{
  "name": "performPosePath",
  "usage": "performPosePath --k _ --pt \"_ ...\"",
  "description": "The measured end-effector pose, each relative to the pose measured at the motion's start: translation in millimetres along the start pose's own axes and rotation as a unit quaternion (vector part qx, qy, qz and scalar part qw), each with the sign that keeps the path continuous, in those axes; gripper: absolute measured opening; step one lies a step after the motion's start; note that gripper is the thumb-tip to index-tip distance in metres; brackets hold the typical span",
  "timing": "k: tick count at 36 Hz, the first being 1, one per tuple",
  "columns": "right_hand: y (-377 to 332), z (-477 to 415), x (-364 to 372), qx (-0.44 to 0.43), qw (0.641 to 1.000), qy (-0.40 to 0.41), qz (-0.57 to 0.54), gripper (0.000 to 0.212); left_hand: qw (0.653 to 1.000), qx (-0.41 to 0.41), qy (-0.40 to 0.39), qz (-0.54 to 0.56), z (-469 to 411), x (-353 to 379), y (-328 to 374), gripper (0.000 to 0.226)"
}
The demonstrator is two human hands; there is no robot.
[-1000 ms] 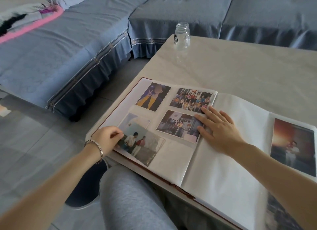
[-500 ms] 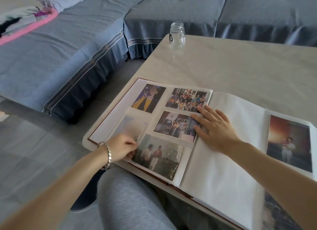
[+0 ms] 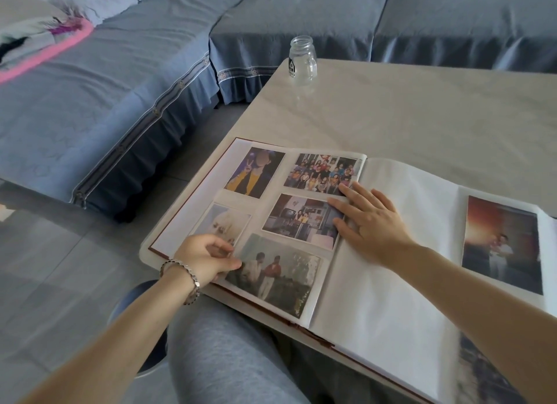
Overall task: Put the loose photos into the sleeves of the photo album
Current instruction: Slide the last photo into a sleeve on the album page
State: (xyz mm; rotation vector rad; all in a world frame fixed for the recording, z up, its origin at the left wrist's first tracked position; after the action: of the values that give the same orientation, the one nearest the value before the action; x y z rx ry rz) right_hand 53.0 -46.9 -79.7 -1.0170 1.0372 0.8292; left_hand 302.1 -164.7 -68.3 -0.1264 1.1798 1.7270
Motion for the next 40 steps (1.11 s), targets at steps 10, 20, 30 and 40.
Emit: performPosePath --k 10,20,30,40 --pt "1 1 1 -0.002 1.0 -0.002 0.002 0.086 0.998 0.061 -0.017 -0.008 11 -11 17 0.031" --pt "1 1 1 0.0 1.0 -0.001 0.003 0.086 0.996 0.087 0.026 -0.005 17 -7 13 0.045" --pt "0 2 2 -0.001 1.0 -0.001 0.001 0.086 0.994 0.104 0.043 -0.008 19 -7 8 0.045" --pt "0 2 1 -0.003 1.0 -0.001 0.0 0.085 0.991 0.119 0.058 -0.008 20 -12 6 0.044"
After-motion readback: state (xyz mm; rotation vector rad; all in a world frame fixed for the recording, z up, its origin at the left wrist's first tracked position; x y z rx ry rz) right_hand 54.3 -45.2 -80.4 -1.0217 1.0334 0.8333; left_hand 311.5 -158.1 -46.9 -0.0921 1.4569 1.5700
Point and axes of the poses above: each hand's wrist, its own z-axis away from the middle knuckle, its own x-axis out of the palm, y = z × x, the point moved 6 cm from there along -z, towards the middle knuckle, and after that the axes turned 6 degrees about -y, right-handed, at the moved point
